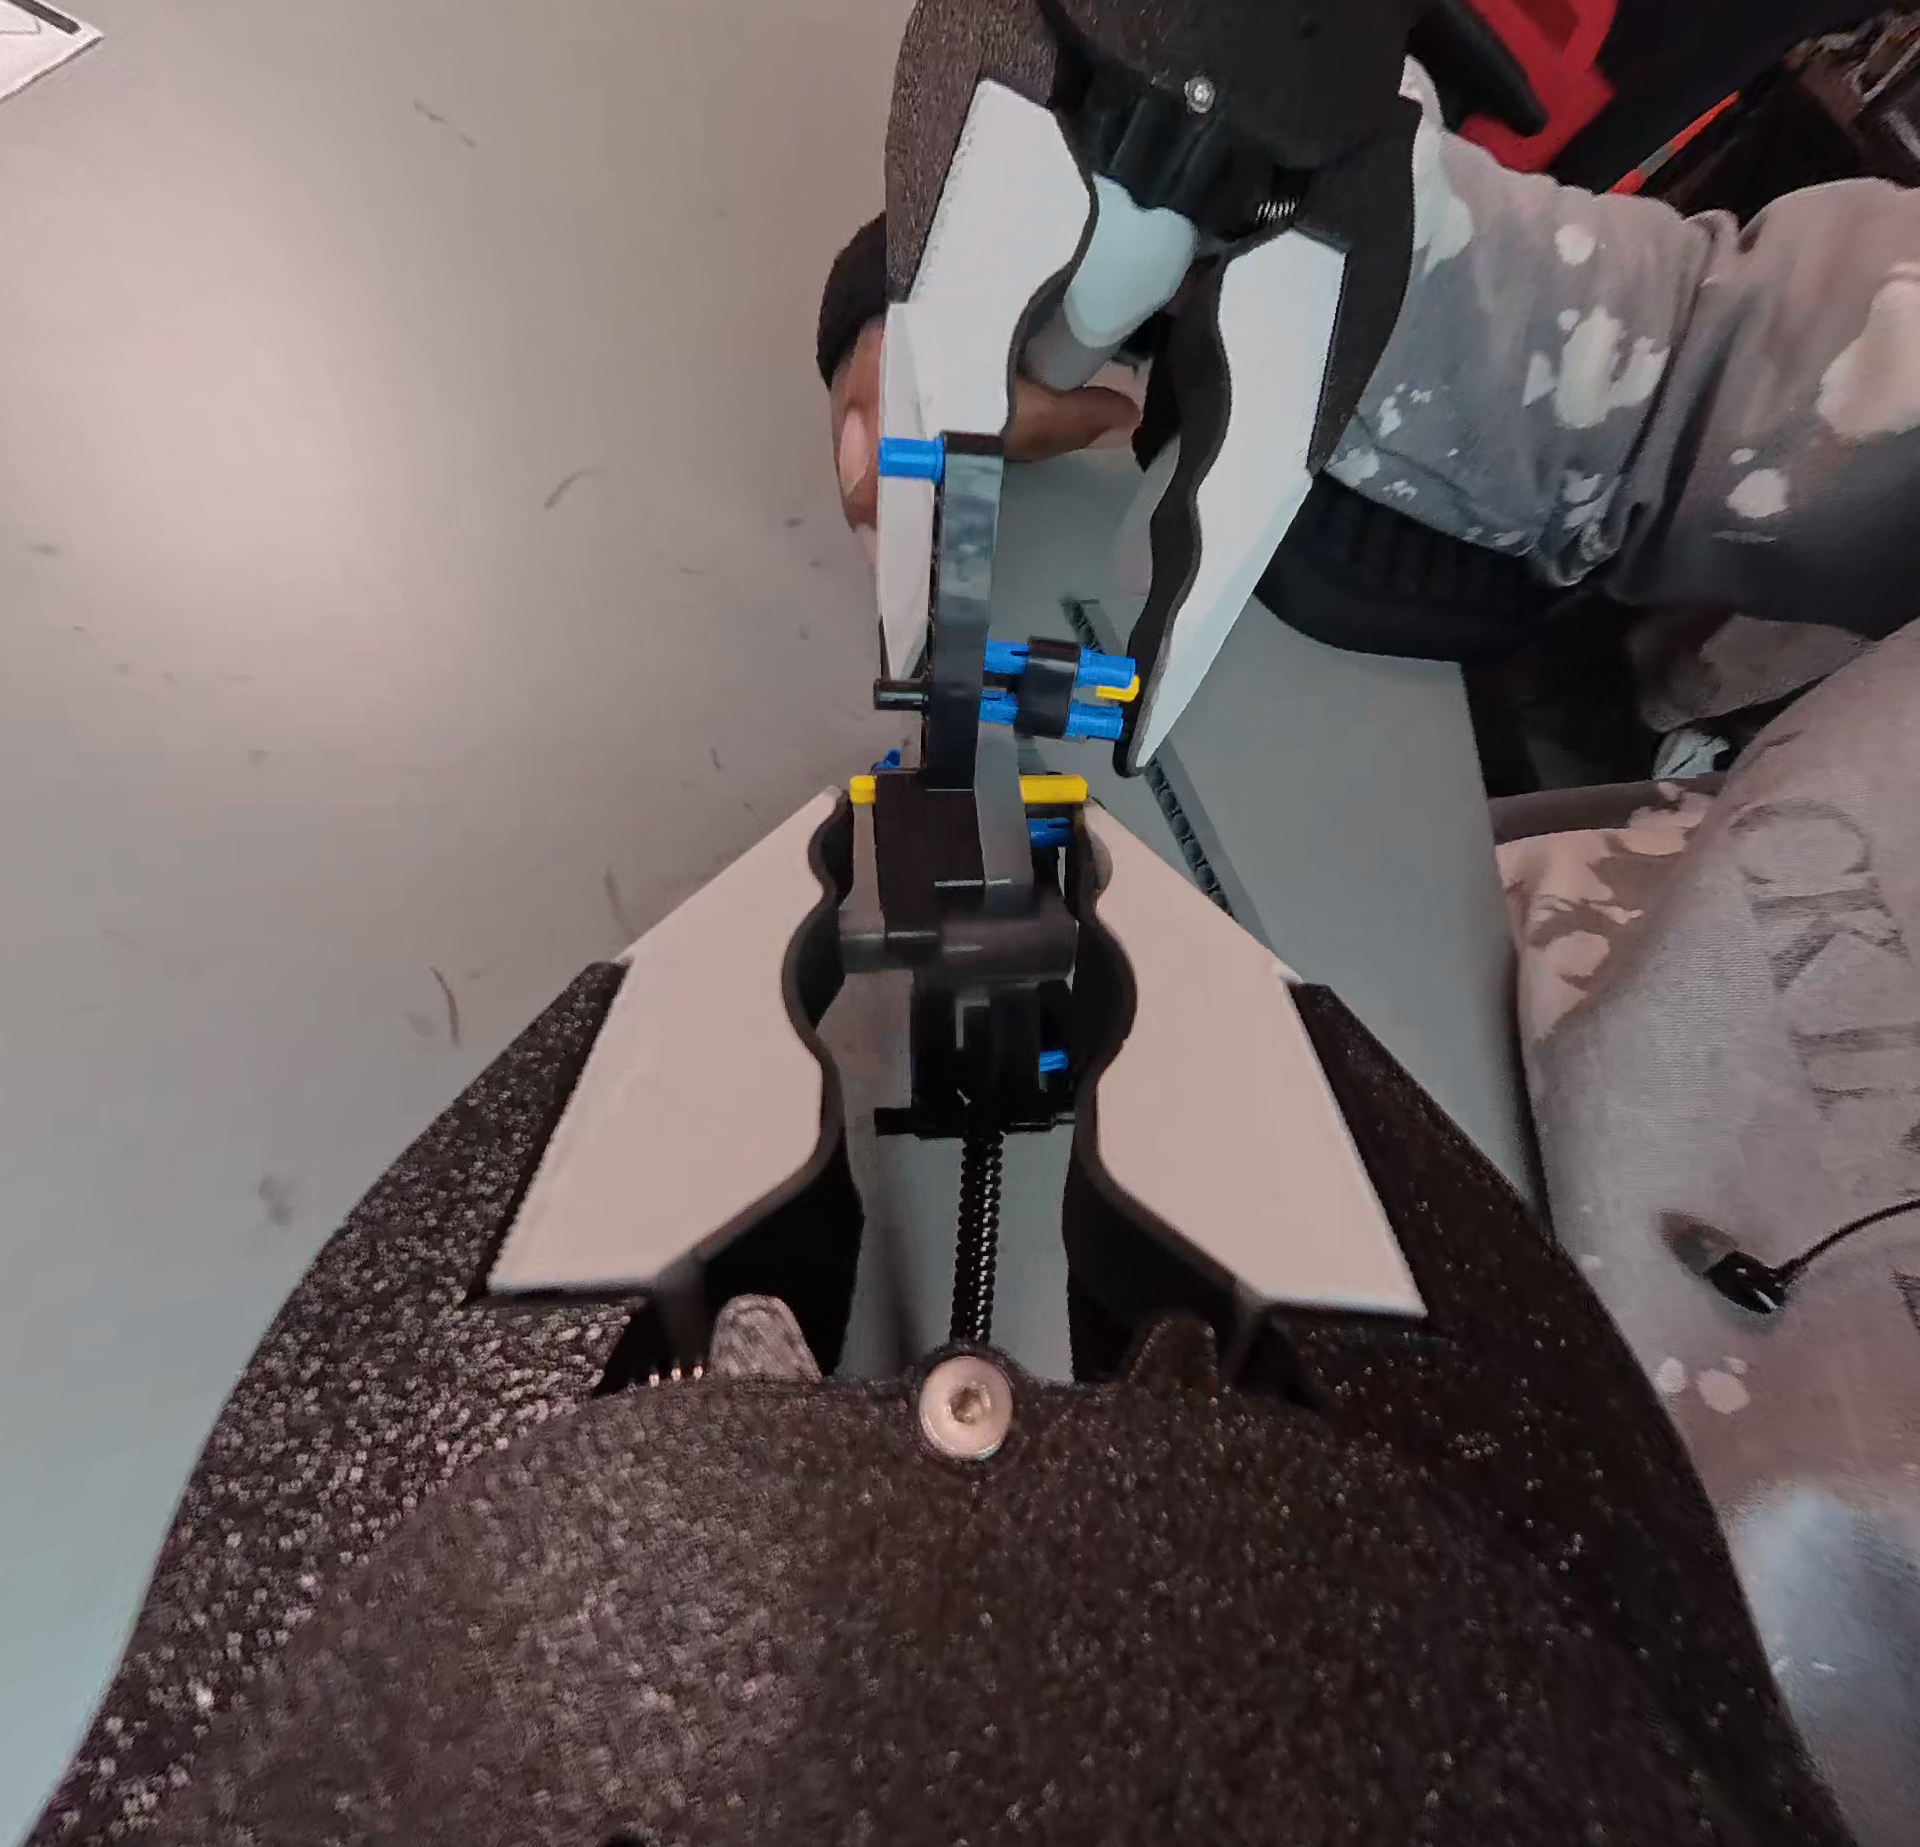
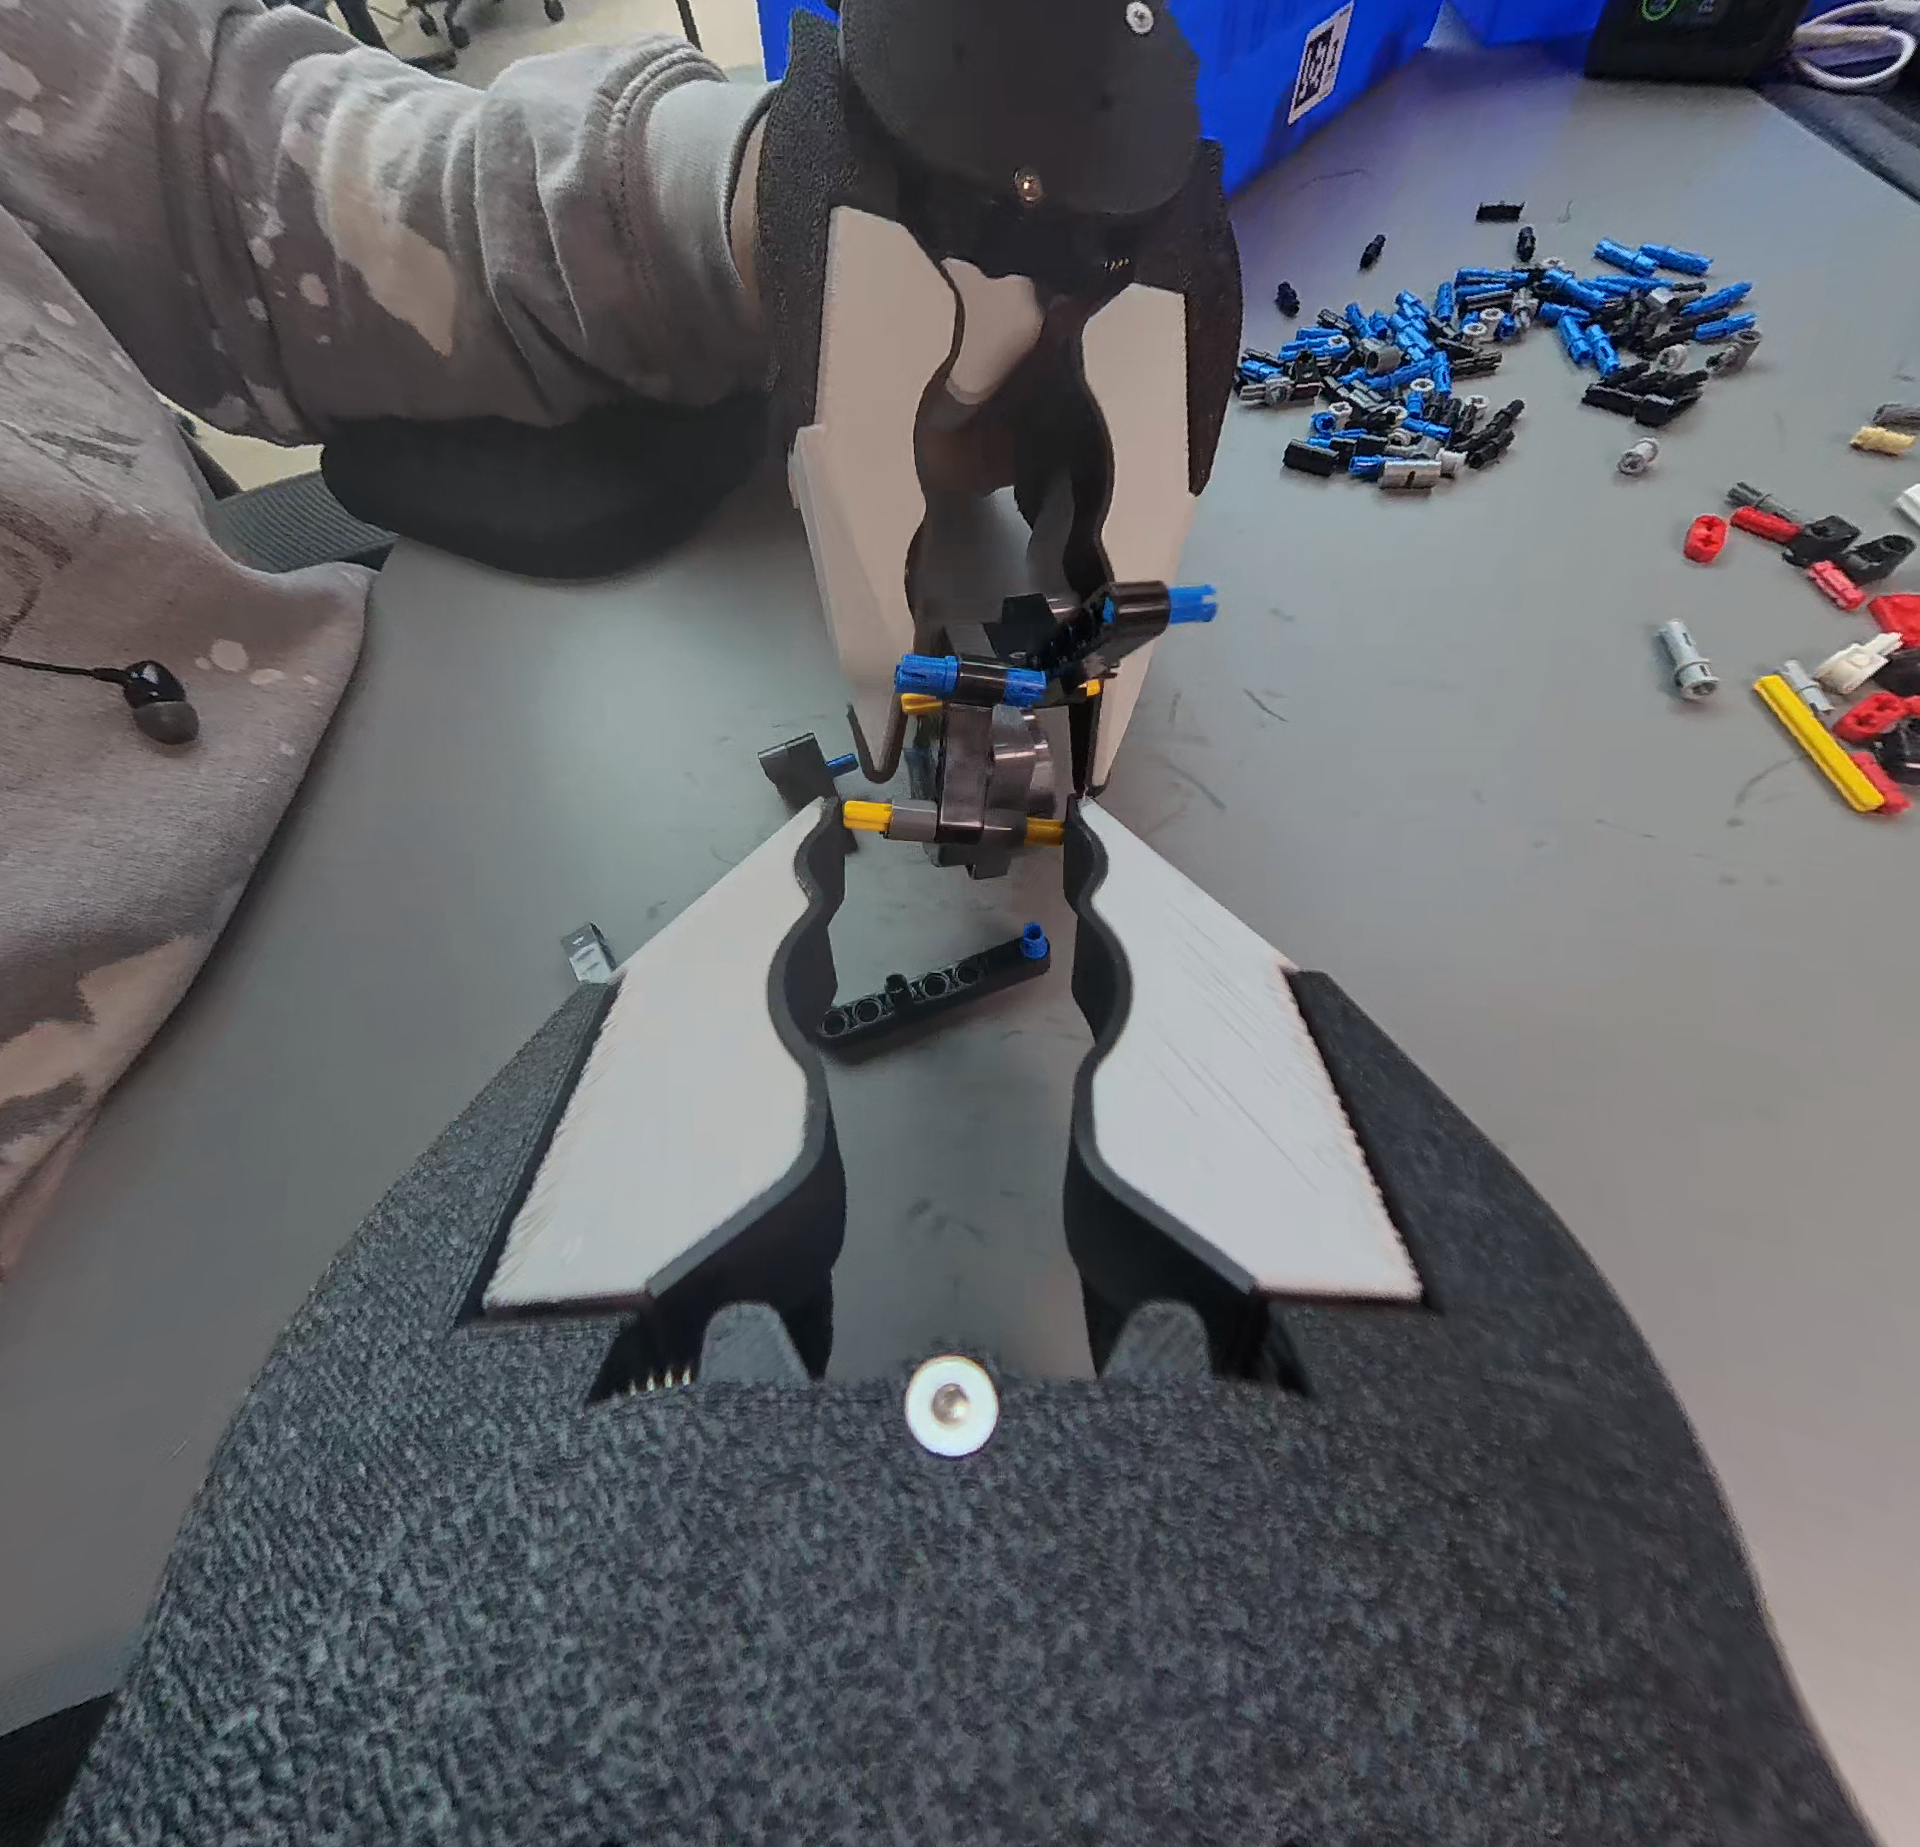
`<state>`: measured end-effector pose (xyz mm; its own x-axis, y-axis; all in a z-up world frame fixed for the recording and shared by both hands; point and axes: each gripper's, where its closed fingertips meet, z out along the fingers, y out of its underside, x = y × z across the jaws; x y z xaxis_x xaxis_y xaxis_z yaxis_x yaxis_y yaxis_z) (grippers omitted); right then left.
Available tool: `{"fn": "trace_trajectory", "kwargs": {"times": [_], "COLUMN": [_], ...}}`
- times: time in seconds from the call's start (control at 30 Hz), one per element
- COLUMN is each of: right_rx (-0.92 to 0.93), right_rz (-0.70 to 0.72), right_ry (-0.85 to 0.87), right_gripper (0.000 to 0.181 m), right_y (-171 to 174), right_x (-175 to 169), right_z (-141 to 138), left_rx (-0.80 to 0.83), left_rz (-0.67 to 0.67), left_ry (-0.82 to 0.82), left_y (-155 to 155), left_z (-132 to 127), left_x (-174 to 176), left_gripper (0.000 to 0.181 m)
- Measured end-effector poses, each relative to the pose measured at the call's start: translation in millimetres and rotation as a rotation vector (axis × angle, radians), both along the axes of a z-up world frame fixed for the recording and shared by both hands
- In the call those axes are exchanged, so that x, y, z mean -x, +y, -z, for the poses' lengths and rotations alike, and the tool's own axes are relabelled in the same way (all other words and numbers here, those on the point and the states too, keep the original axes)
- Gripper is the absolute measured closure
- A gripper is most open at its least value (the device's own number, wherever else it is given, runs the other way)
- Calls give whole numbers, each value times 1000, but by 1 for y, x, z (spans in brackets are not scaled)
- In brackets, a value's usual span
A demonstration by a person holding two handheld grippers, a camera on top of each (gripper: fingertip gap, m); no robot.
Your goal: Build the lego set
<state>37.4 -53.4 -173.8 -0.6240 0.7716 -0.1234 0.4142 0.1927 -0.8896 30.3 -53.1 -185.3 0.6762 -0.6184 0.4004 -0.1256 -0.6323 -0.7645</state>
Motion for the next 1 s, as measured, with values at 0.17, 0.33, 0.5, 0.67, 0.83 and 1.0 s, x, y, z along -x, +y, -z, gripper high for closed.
{"fn": "trace_trajectory", "kwargs": {"times": [0.17,0.33,0.5,0.67,0.83,1.0], "right_rx": [57,78,76,88,139,158], "right_rz": [-13,-14,-10,-8,-5,-3], "right_ry": [2,-14,-12,24,80,74], "right_gripper": [139,139,139,139,139,139], "right_y": [-5,-6,-4,-2,0,-2], "right_x": [-2,-2,-2,-2,-2,-1], "right_z": [-6,-5,-6,-13,-25,-24], "left_rx": [25,41,47,43,40,26], "left_rz": [28,32,31,31,30,37], "left_ry": [-82,-78,-53,-68,-103,-141], "left_y": [-5,-7,-7,-7,-8,-9], "left_z": [-7,-4,-1,-3,-8,-15], "left_x": [-3,-5,-3,-2,-2,-5], "left_gripper": [141,141,141,141,141,141]}}
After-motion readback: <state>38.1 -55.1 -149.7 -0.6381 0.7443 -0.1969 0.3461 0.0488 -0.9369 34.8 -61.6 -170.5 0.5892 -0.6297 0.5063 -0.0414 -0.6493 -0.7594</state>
